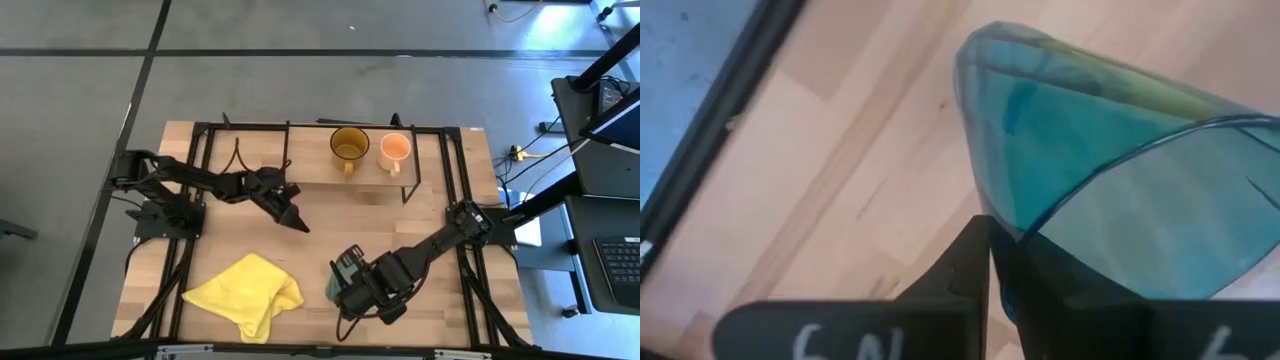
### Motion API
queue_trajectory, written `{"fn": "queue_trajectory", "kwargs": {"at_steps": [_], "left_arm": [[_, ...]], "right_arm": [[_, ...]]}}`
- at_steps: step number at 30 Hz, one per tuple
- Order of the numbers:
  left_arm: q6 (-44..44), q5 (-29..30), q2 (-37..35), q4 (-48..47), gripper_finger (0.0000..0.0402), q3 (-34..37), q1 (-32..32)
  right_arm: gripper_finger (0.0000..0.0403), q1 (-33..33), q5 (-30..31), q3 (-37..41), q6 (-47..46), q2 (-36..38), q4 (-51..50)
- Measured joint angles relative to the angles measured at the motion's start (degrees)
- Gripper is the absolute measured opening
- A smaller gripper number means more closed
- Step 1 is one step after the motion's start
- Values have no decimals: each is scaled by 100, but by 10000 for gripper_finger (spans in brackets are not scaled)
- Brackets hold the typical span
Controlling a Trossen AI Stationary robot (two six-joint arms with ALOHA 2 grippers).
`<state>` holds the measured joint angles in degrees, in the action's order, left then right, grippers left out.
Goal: Stack small to large cups/mugs on shelf
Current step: Put the blue glass on the shelf
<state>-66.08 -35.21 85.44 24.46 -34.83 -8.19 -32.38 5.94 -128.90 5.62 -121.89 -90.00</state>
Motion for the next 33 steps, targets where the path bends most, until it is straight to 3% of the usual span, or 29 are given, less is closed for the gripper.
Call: {"fn": "queue_trajectory", "kwargs": {"at_steps": [7,12,15,20,25,33], "left_arm": [[239,-13,293,297,154,0,383],[65,337,709,609,154,-132,592],[66,595,952,634,154,-476,744],[170,1202,1452,626,154,-1282,980],[93,1480,1976,542,154,-2011,1255],[-78,1638,2615,180,154,-2387,1589]], "right_arm": [[25,50,188,0,-110,-38,-4],[15,-39,224,272,-17,-157,8],[18,-200,271,634,116,-125,-2],[19,-508,887,1018,485,-90,3],[17,-752,946,1174,610,-90,4],[30,-1009,945,1196,810,-90,2]]}}
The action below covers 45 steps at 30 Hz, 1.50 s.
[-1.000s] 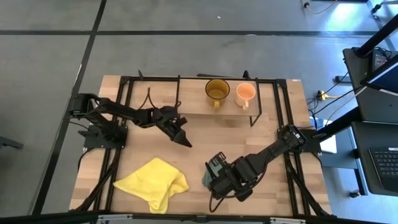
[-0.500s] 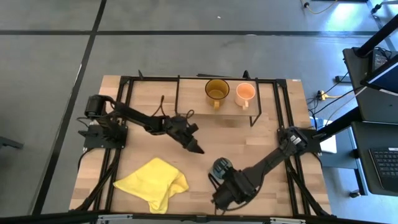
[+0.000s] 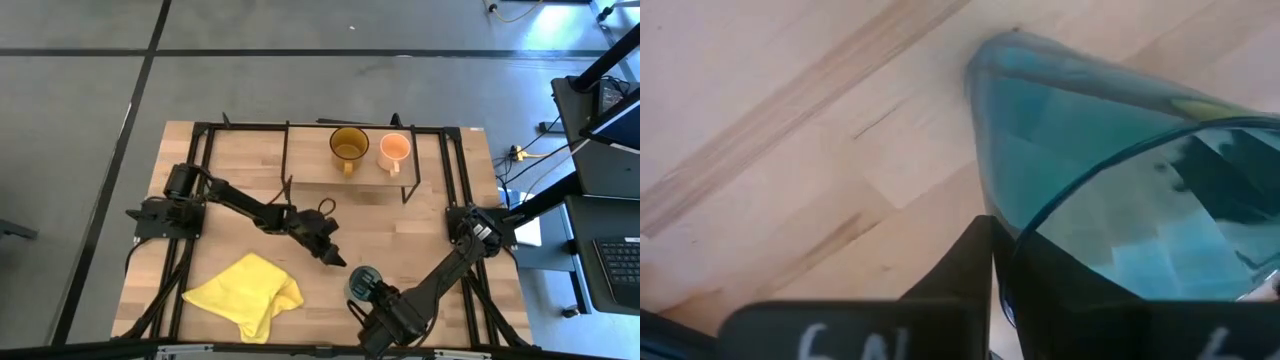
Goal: Stack small to large cups/mugs on shelf
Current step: Put the blue glass on the shelf
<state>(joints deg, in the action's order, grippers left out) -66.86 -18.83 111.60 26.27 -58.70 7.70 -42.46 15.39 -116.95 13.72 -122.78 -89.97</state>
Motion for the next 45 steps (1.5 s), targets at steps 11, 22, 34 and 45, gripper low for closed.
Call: {"fn": "queue_trajectory", "kwargs": {"at_steps": [11,22,34,45], "left_arm": [[144,113,41,37,154,-7,81],[296,199,41,43,154,-7,40],[443,269,41,39,154,-7,25],[712,276,41,14,154,-7,-17]], "right_arm": [[37,-42,343,0,24,151,-2],[124,-34,281,0,-343,188,-7],[161,-34,226,-15,-1570,471,-4],[162,370,-824,-407,-6273,1180,-1]]}}
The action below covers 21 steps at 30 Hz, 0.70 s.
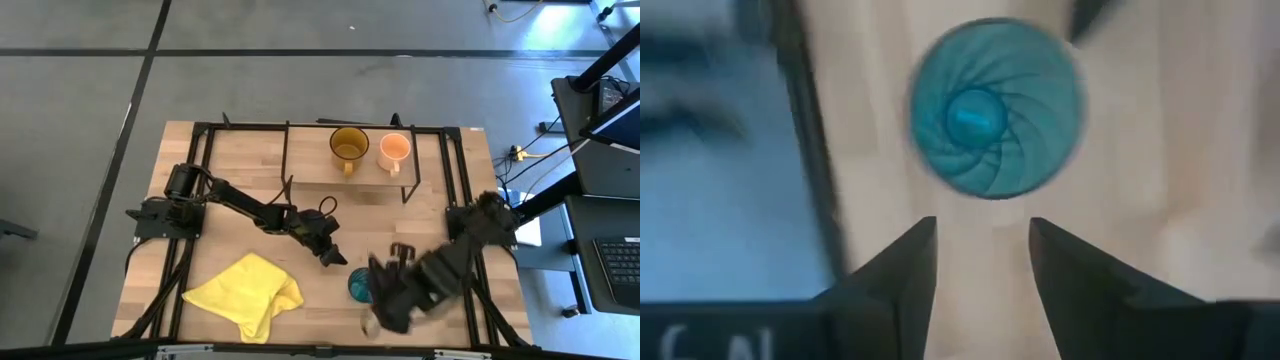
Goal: Stack small to large cups/mugs on shelf
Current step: Put the blue glass on the shelf
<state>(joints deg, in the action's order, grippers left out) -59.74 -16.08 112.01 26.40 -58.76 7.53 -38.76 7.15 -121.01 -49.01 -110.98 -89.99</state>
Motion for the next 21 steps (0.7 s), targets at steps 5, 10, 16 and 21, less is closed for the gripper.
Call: {"fn": "queue_trajectory", "kwargs": {"at_steps": [5,10,16,21], "left_arm": [[187,9,0,-4,154,0,47],[408,36,-47,-198,154,-4,195],[979,425,-391,-1532,154,-2,473],[1379,680,-828,-2376,154,-2,617]], "right_arm": [[162,611,-899,-3,-1498,158,-10],[162,1030,-1187,237,-1311,147,3],[162,1161,-1102,1025,-1074,138,216],[162,1167,-1058,1595,-934,134,1001]]}}
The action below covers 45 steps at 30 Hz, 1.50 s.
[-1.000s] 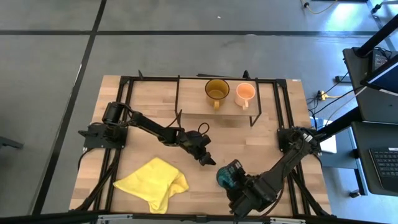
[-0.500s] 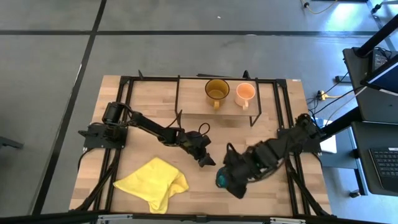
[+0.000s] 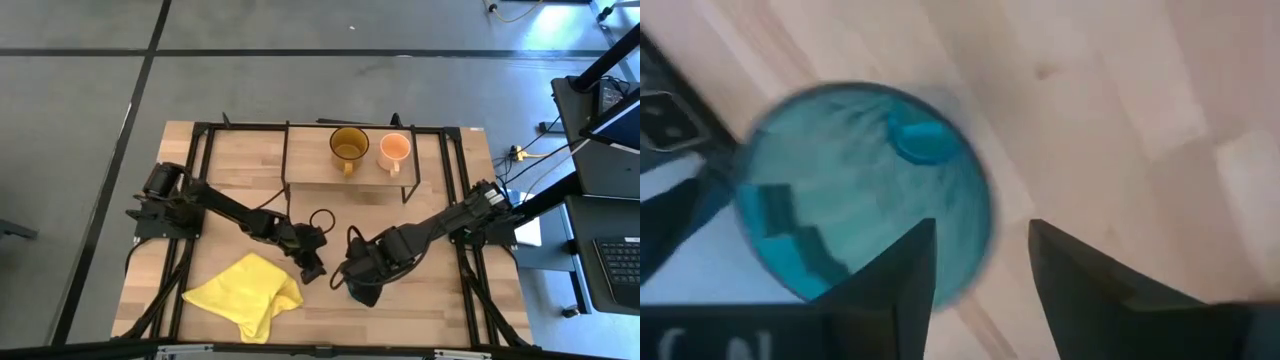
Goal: Stack small to large cups/mugs on shelf
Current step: Put the blue glass on the shelf
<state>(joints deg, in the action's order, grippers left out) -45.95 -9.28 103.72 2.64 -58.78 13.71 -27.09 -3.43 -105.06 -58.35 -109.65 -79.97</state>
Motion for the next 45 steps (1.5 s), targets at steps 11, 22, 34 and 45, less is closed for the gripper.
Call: {"fn": "queue_trajectory", "kwargs": {"at_steps": [11,22,34,45], "left_arm": [[168,275,-337,-311,154,2,-56],[153,534,-328,-759,154,2,41],[-190,1423,-818,-1297,154,2,458],[-1177,2638,-1788,-2954,154,4,1087]], "right_arm": [[161,31,113,141,-73,0,344],[100,59,177,140,277,0,420],[14,253,189,139,845,0,493],[4,437,331,141,1532,0,869]]}}
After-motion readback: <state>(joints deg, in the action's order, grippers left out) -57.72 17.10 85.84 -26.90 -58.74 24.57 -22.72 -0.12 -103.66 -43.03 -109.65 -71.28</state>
